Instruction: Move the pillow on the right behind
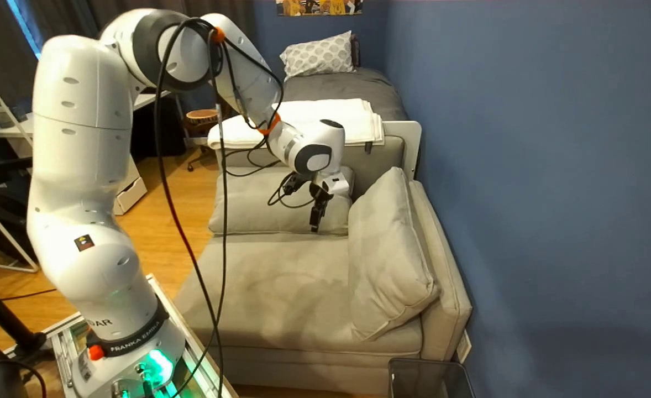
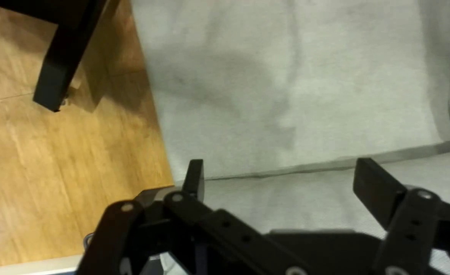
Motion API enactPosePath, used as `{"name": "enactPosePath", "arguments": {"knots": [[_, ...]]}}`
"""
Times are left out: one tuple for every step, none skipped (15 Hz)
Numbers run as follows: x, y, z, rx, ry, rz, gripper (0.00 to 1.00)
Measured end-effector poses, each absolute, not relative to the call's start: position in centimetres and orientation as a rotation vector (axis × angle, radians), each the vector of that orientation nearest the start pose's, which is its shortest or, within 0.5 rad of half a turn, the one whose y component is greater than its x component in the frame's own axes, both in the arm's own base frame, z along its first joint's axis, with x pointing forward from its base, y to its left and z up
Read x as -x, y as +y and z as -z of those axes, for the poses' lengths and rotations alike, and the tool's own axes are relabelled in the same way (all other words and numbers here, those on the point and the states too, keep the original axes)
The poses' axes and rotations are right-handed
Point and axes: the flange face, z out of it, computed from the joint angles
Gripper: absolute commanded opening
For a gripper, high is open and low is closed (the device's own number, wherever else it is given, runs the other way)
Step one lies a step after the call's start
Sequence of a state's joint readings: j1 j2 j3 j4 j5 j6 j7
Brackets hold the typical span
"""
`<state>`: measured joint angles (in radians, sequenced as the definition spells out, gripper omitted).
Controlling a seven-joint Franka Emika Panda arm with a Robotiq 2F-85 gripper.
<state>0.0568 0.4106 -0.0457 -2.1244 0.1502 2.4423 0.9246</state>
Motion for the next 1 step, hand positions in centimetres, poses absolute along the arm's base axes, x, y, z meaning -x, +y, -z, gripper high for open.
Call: {"name": "enactPosePath", "arguments": {"knots": [[-55.65, 0.41, -20.72, 2.728, 1.520, -0.185, 1.00]]}}
